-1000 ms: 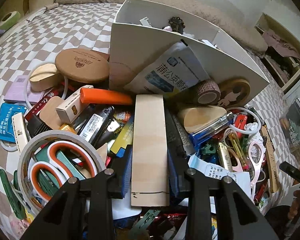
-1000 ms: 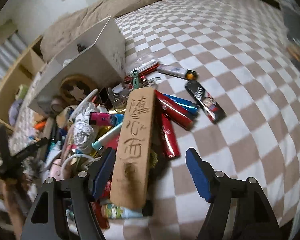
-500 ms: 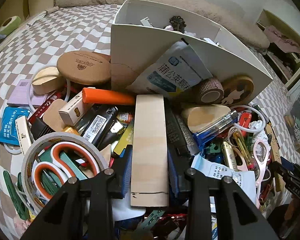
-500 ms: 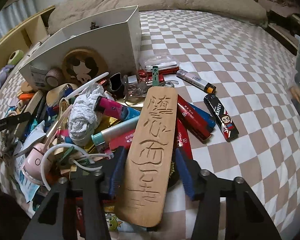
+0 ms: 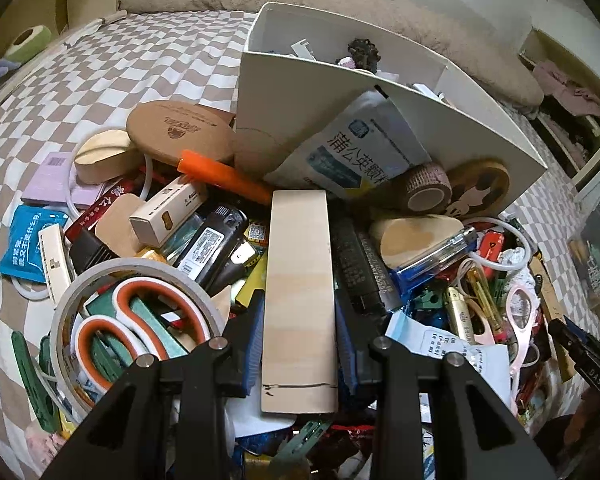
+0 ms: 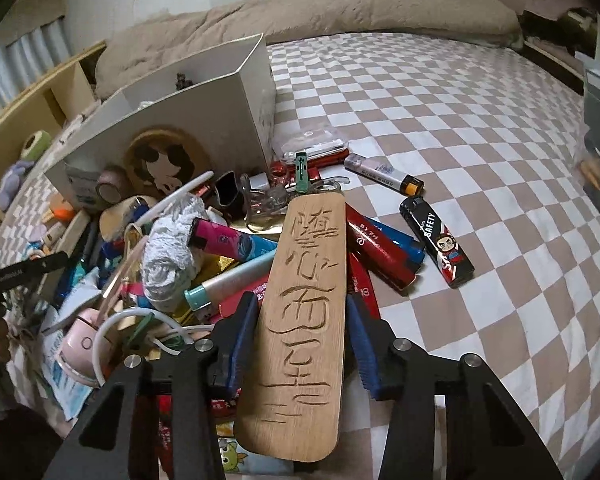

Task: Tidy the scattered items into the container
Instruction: 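Lift the plaque and the wooden block up from the pile with both grippers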

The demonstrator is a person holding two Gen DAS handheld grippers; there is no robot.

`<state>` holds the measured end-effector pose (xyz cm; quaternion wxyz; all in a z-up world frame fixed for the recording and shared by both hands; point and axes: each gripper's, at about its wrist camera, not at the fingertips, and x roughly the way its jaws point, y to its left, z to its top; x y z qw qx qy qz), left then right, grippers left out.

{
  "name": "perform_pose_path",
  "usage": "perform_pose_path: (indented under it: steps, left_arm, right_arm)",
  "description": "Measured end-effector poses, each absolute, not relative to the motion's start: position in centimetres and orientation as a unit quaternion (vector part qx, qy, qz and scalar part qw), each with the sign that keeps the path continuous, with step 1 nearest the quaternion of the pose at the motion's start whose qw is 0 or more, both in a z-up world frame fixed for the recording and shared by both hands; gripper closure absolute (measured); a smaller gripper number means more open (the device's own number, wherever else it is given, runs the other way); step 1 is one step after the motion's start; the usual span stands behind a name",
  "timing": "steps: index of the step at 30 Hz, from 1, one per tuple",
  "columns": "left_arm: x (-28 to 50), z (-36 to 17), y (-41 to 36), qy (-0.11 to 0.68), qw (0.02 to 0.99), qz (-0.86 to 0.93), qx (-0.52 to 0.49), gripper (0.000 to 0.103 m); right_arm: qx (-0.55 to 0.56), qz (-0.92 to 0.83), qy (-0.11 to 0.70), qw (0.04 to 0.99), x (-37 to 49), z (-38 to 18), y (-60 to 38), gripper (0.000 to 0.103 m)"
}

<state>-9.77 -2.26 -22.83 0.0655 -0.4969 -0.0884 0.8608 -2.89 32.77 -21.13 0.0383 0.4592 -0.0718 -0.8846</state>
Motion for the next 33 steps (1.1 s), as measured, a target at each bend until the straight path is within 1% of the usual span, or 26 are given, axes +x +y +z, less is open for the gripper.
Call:
perform_pose_path:
  steps: [15,16,17,18,25,30,31,32,33]
  left_arm:
    - [-7.8,-21.0,-2.7,-0.106,0.07,0.873,-0.471,0.071]
    - [-7.8,-21.0,-2.7,-0.107,0.069,0.874,-0.47,0.071]
    - [-7.7,-20.9,-2.7,-0.107,0.068,0.875,-0.468,0.071]
    - [-7.6,-20.8,-2.7,-0.107,0.068,0.875,-0.467,0.071]
    - [-7.4,-20.6,-2.7,-0.107,0.072,0.875,-0.466,0.071]
    - [-7.5,-20.5,-2.4,-0.105,0.073,0.876,-0.465,0.071]
    - [-7.5,-20.5,-2.4,-0.105,0.073,0.876,-0.464,0.071]
    - [-7.5,-20.5,-2.4,-0.106,0.073,0.877,-0.464,0.071]
    - [-7.5,-20.4,-2.4,-0.107,0.074,0.877,-0.463,0.071]
  right_arm:
    - [0.419,-0.896,-0.139,0.056,-1.6,-19.6,34.5,0.06]
    - [0.415,-0.897,-0.142,0.055,-1.5,-19.4,34.6,0.063]
    - [0.411,-0.898,-0.146,0.055,-1.4,-19.3,34.8,0.087]
    - [0.408,-0.898,-0.156,0.06,-1.4,-19.2,35.0,0.093]
    - [0.425,-0.887,-0.169,0.063,-1.6,-19.7,35.4,0.093]
    - [0.438,-0.887,-0.125,0.076,-1.2,-19.2,34.0,0.093]
    - [0.436,-0.889,-0.111,0.081,-1.1,-18.9,33.8,0.092]
    - [0.435,-0.891,-0.099,0.084,-1.0,-18.6,33.6,0.08]
    - [0.437,-0.891,-0.089,0.087,-1.0,-18.4,33.5,0.044]
